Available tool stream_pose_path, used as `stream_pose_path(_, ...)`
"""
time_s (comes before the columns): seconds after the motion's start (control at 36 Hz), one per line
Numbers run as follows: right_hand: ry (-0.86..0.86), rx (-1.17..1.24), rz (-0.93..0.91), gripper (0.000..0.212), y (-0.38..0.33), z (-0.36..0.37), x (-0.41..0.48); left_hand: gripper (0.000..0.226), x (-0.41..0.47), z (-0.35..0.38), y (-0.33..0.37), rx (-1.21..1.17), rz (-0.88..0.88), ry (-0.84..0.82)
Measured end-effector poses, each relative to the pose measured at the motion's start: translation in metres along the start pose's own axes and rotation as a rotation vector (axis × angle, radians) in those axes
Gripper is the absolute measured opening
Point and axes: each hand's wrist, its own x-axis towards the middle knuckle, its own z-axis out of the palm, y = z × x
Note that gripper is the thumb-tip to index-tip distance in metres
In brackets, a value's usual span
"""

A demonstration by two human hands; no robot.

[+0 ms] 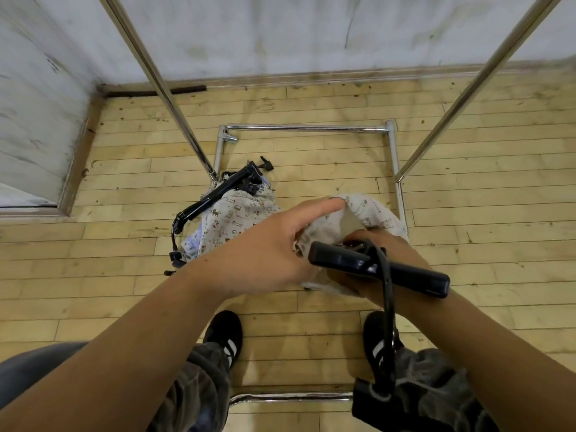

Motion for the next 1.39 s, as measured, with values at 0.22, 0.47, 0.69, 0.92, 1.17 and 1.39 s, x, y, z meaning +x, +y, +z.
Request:
stream_pose_path(0.22, -0.151, 0.129, 0.073, 0.142, -0.002, 0.000, 0.002, 0.092, -0.002, 0.003, -0.003, -0.071, -0.019, -0.079)
stream_pose_path(0.47, 0.105, 0.049, -0.029, 0.055, -0.009, -0.008, -0.022, 0.092, 0.005, -0.002, -0.013, -0.049, -0.161, 0.028)
stream_pose_path(0.69, 0.091, 0.313, 0.007, 0.054, -0.021, -0.011, -0.024, 0.089, 0.006, -0.004, -0.012, -0.056, -0.168, 0.105)
stream_pose_path(0.92, 0.426, 0.720, -0.073, 0.029, -0.035, -0.036, -0.032, 0.091, 0.013, -0.010, -0.037, 0.276, -0.247, 0.220)
stream_pose_path(1.17, 0.669, 1.024, -0.143, 0.018, -0.044, -0.058, -0.041, 0.097, 0.019, -0.014, -0.063, 0.362, -0.364, 0.243)
stream_pose_path(1.39, 0.712, 1.176, -0.107, 0.083, -0.049, -0.061, -0.058, 0.093, 0.020, -0.017, -0.072, 0.402, -0.385, 0.331)
